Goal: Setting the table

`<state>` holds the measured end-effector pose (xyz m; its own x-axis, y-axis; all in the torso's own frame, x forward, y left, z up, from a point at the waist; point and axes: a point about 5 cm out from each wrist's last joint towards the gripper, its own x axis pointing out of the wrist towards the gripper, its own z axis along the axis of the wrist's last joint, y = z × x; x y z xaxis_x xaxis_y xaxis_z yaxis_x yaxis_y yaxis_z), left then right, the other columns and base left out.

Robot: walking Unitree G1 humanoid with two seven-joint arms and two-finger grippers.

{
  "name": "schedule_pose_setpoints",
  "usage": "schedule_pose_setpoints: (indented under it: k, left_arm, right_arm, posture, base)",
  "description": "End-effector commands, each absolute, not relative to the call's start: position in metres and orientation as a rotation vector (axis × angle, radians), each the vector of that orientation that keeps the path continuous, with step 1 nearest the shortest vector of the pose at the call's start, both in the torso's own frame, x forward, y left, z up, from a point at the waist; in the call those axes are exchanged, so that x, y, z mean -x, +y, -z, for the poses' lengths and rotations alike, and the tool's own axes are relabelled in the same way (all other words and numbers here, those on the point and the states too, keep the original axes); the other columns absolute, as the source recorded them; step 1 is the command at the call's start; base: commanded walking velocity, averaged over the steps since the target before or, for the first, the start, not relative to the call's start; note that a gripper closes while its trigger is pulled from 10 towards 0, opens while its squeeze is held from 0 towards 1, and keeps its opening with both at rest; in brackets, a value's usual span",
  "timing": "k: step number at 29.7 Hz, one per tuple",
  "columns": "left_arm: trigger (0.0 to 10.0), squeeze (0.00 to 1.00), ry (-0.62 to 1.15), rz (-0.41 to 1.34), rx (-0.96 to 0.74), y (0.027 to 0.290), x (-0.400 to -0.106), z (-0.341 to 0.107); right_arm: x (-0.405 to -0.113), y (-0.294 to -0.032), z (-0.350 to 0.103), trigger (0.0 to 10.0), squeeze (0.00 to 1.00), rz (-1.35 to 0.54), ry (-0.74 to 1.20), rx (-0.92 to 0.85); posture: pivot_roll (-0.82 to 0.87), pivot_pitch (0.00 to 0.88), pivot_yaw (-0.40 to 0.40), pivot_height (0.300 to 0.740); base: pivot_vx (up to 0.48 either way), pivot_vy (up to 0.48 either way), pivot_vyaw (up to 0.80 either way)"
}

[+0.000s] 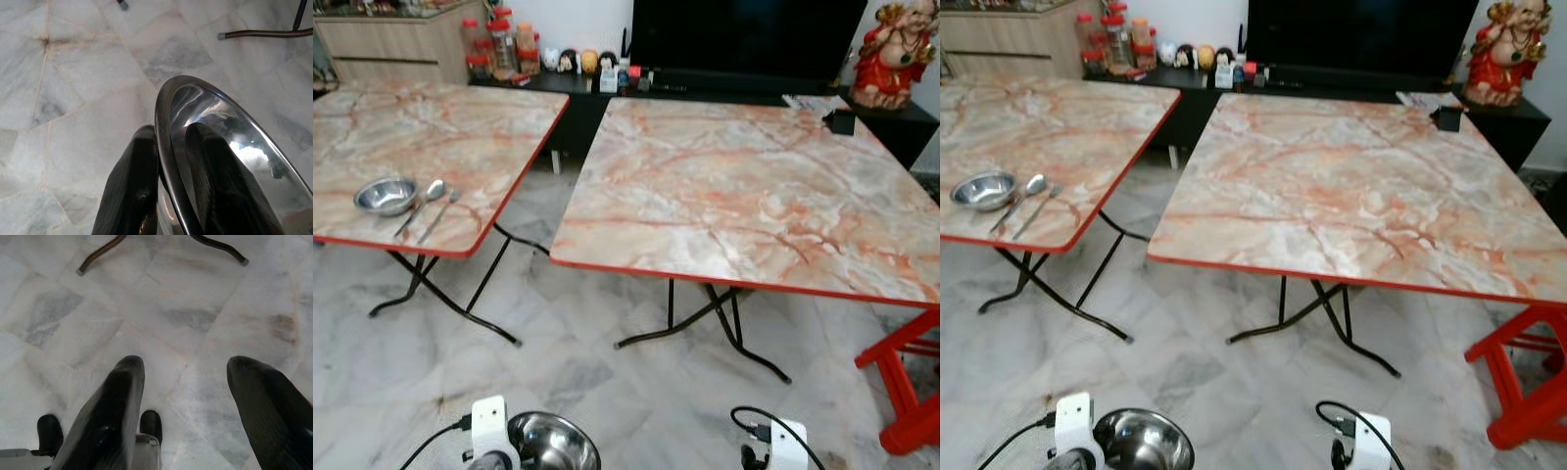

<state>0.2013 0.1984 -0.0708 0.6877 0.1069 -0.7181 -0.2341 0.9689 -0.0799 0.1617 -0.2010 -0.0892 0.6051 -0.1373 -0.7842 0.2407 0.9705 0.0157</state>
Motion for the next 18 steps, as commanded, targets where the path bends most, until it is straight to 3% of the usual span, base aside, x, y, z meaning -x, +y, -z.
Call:
schedule_pose_setpoints:
  k: [1,3,14,18]
  left_arm:
    - [10.0,0.0,0.78,-0.185,0.17,0.1986,-0.2051,0.0686]
    - [10.0,0.0,0.781,-0.183,0.17,0.1984,-0.205,0.0687]
    - [10.0,0.0,0.778,-0.178,0.168,0.1968,-0.206,0.0684]
    - [10.0,0.0,0.778,-0.179,0.164,0.1971,-0.2062,0.0682]
  right_arm:
    - [-0.1654,-0.2014,0.0877,10.0,0.0,0.222,0.886,-0.133]
    - [-0.1656,-0.2014,0.0875,10.0,0.0,0.221,0.884,-0.131]
    - [-0.1658,-0.2016,0.0874,10.0,0.0,0.215,0.884,-0.122]
    - [-0.1664,-0.2016,0.0871,10.0,0.0,0.215,0.883,-0.123]
  posture:
    - [0.02,0.0,-0.052,0.74]
    - [0.01,0.0,-0.049,0.74]
    - [0.01,0.0,-0.052,0.74]
    - [0.01,0.0,-0.052,0.74]
  base:
    - [0.281,0.0,-0.54]
    - [0.283,0.0,-0.59]
    - [0.286,0.0,0.0]
    - [0.0,0.0,0.0]
